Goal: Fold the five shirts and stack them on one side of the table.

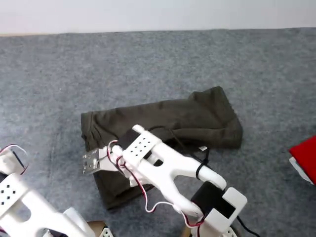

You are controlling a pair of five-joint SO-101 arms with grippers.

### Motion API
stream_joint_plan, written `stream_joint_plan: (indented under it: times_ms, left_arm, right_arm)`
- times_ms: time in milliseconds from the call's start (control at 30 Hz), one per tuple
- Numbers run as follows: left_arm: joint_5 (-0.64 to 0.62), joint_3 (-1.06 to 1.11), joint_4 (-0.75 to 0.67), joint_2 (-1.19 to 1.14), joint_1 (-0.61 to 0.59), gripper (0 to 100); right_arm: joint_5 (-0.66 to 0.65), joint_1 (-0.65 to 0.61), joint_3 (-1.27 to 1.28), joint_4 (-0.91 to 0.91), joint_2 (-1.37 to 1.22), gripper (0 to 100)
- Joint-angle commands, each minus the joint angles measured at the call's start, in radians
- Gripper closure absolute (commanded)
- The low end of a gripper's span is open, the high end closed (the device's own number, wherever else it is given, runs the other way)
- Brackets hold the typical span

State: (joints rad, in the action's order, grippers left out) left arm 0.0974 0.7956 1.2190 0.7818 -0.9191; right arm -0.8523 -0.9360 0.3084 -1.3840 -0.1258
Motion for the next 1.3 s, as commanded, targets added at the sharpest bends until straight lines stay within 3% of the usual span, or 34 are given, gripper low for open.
stream_joint_plan:
  times_ms: [0,200,367,600,1167,1267]
  left_arm:
    - [-0.005,-0.002,-0.015,0.021,0.038,100]
    - [-0.006,-0.007,-0.02,0.021,0.066,100]
    - [-0.005,-0.007,-0.018,0.021,0.063,100]
    - [-0.005,-0.002,-0.017,0.021,0.061,100]
    - [0.003,-0.005,-0.012,0.021,-0.046,100]
    - [0.003,-0.005,-0.014,0.021,-0.046,100]
  right_arm:
    - [0.031,-0.045,-0.051,-0.048,0.068,98.7]
    - [0.117,-0.131,-0.049,-0.05,0.088,98.7]
    - [0.123,-0.113,-0.051,-0.01,0.084,97.6]
    - [0.117,-0.051,-0.049,0.088,0.077,82.7]
    - [0.057,-0.022,-0.051,0.142,-0.11,82.8]
    - [0.035,-0.022,-0.051,0.137,-0.131,89.0]
